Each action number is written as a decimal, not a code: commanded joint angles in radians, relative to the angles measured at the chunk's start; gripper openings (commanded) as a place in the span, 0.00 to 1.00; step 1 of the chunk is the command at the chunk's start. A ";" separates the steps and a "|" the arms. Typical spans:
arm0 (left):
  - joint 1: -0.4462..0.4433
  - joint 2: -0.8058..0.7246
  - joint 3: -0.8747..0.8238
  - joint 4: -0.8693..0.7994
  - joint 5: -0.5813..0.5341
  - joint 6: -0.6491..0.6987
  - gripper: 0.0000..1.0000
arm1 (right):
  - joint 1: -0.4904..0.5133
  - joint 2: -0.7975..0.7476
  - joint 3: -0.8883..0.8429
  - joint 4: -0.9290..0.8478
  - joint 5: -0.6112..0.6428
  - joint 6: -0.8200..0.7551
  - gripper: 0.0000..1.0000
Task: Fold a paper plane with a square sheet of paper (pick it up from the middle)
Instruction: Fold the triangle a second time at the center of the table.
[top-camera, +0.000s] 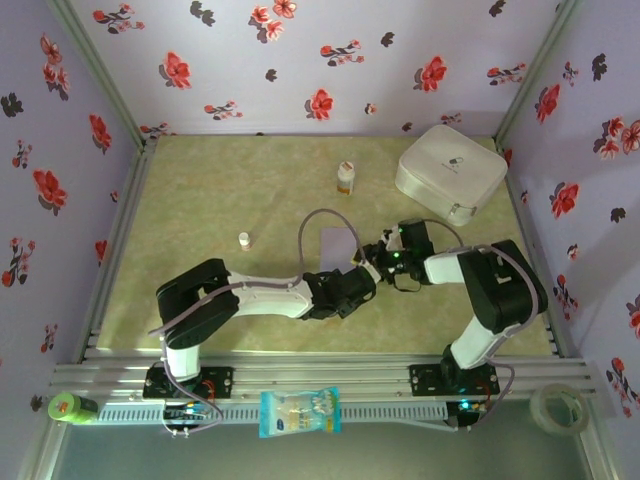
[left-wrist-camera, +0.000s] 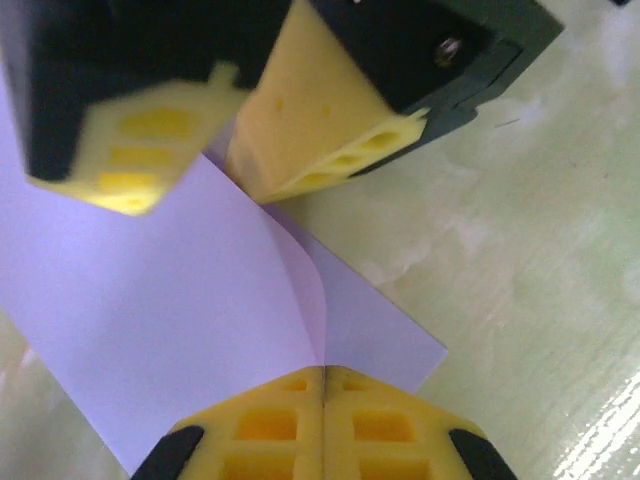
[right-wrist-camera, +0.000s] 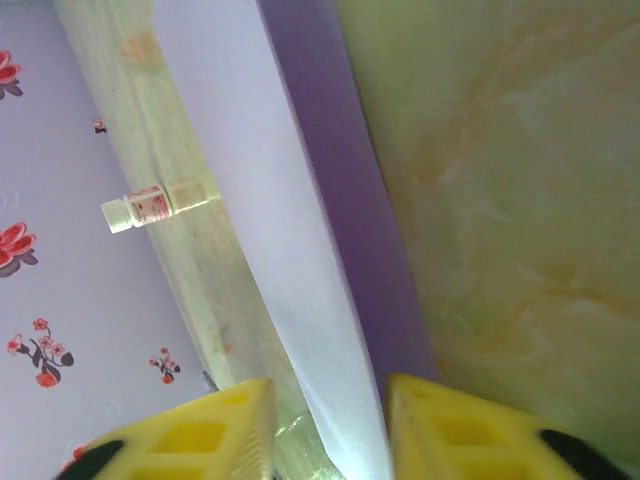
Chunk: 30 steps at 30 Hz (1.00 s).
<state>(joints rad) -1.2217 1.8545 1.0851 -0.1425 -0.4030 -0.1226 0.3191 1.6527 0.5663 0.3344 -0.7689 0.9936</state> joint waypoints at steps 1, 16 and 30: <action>0.044 -0.067 -0.017 0.015 0.122 -0.068 0.00 | -0.051 -0.082 0.004 -0.130 0.064 -0.072 0.40; 0.218 -0.114 -0.082 0.183 0.601 -0.299 0.00 | -0.101 -0.340 -0.090 -0.302 0.092 -0.125 0.31; 0.237 -0.117 -0.111 0.200 0.604 -0.345 0.00 | 0.068 -0.264 -0.065 -0.318 0.114 -0.155 0.01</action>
<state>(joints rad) -0.9962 1.7649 0.9821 0.0422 0.1871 -0.4473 0.3595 1.3510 0.4675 0.0170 -0.6750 0.8558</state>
